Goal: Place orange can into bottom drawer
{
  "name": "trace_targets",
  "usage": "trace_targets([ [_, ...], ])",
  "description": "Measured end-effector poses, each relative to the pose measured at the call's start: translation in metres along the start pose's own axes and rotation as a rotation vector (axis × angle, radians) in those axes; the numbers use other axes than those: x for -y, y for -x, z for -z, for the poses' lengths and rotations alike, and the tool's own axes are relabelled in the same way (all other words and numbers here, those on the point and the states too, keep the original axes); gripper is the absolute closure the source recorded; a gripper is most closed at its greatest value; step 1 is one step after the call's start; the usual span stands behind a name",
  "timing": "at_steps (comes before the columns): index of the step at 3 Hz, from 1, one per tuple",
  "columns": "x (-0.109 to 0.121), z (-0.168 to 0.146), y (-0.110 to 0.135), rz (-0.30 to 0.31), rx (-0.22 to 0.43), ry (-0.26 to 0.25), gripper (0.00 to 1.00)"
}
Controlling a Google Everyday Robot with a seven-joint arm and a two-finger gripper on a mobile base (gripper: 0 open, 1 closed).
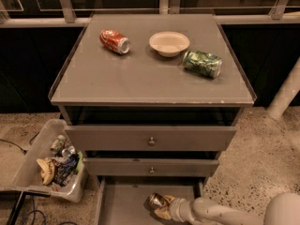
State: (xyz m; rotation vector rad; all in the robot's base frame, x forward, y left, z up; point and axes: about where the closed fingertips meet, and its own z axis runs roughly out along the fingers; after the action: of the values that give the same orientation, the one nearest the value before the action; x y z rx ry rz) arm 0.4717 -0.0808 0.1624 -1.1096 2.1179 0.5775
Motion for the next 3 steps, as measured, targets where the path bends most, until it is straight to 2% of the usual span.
trace_targets([
  [1, 0.0051, -0.0037, -0.0063, -0.008, -0.017, -0.015, 1.00],
  [2, 0.0051, -0.0037, -0.0063, -0.008, -0.017, -0.015, 0.82],
  [3, 0.0051, -0.0038, -0.0063, -0.008, -0.017, -0.015, 0.58],
])
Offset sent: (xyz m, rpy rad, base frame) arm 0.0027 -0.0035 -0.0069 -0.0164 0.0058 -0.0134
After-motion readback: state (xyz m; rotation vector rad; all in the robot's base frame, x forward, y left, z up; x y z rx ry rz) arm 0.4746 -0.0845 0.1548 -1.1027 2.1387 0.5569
